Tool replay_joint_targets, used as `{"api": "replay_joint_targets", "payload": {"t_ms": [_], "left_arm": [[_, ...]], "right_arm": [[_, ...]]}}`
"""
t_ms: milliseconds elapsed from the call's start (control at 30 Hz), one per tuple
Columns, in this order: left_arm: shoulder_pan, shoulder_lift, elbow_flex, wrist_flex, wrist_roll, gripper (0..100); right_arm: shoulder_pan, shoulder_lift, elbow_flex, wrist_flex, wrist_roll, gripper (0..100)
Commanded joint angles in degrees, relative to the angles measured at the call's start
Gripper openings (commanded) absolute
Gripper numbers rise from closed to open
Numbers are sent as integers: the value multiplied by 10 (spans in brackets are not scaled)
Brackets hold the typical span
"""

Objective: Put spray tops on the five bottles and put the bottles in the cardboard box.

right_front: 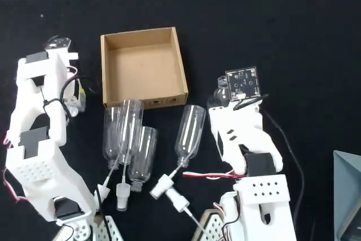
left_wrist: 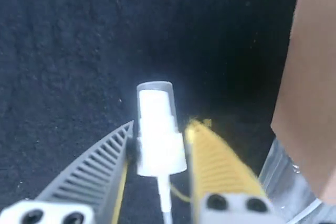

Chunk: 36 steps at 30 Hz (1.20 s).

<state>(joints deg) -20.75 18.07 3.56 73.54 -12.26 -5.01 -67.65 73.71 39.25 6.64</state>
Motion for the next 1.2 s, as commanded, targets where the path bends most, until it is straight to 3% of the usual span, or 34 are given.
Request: {"api": "replay_joint_targets", "payload": {"t_ms": [0,467,700,1000,1167], "left_arm": [[-7,-33,5,-4,-8,192],[-7,46,0,-4,-40,176],[-7,51,-23,-4,-40,45],[-2,40,-26,-4,-39,28],[-5,-29,-21,44,-37,28]], "right_arm": [[17,-8,-1,-18,1,114],[17,-7,-1,-18,1,114],[17,-8,-1,-18,1,114],[17,-11,-1,-17,0,113],[17,-11,-1,-16,0,113]]}}
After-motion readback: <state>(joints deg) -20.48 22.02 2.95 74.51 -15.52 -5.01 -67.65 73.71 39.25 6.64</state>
